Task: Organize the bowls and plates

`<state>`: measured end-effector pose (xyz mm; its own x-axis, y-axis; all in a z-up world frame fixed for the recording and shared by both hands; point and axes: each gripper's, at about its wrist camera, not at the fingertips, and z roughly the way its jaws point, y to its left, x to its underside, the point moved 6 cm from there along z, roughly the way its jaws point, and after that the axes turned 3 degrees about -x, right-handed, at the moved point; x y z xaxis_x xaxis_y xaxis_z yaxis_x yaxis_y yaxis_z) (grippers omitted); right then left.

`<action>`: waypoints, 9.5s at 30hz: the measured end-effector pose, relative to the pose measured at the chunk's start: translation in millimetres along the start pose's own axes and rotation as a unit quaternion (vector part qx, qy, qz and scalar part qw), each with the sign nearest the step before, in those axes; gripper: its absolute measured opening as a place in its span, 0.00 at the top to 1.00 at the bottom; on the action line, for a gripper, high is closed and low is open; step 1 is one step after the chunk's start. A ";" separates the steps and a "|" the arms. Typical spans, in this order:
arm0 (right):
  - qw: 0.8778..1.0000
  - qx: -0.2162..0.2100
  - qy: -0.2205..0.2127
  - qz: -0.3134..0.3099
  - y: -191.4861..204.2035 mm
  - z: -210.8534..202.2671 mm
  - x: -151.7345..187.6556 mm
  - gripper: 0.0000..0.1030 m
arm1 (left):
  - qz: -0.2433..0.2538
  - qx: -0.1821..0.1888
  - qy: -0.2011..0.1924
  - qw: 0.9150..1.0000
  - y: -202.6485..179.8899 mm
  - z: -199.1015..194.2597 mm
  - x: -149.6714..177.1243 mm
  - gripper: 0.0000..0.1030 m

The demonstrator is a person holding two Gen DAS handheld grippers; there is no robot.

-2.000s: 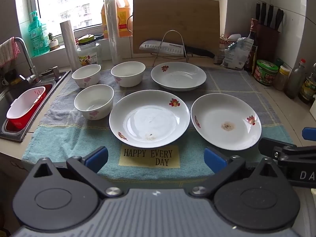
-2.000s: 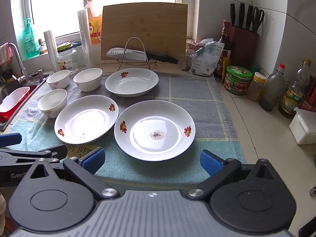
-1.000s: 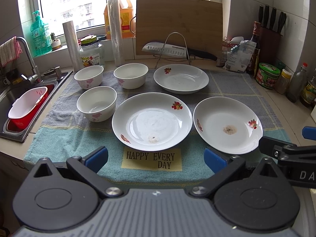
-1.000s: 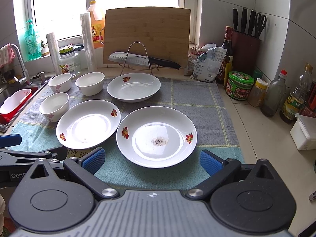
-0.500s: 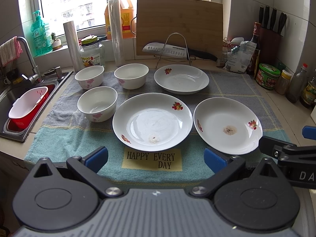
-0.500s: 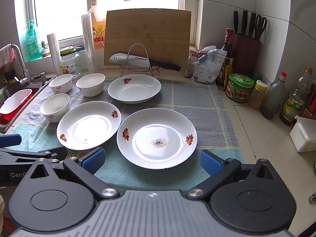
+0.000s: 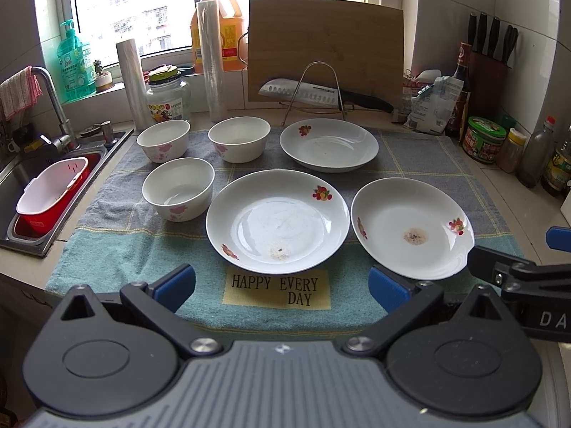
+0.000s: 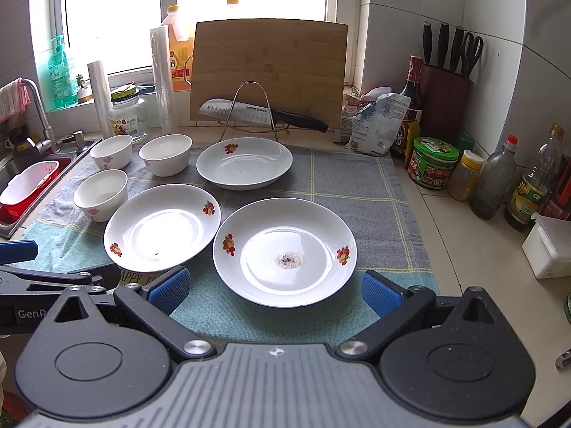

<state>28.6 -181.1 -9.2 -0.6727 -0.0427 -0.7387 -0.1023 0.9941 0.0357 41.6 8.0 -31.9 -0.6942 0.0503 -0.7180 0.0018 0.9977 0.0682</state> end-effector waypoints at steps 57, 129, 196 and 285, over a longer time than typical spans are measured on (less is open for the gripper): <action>0.998 -0.016 0.056 -0.005 -32.0 114.3 61.6 0.00 | 0.044 0.093 0.021 0.994 -14.2 70.7 1.6 0.01; 0.994 -0.071 -0.057 -0.067 -36.5 143.2 71.9 0.00 | 0.349 0.342 0.191 0.851 -157.0 227.3 -82.7 0.19; 0.991 -0.083 -0.039 -0.098 -60.7 138.6 42.9 0.00 | 0.371 0.355 0.164 0.842 -196.8 212.8 -103.7 0.19; 0.991 -0.063 -0.036 -0.110 -42.5 151.0 -30.1 0.00 | 0.182 0.182 -0.064 0.964 -62.5 123.0 -112.8 0.03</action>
<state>163.8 -207.0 -90.0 -0.5705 -0.2457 -0.7837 -0.3339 0.9412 -0.0520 208.4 -54.4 -40.4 -0.5055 0.3820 -0.7737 0.4967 0.8620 0.1011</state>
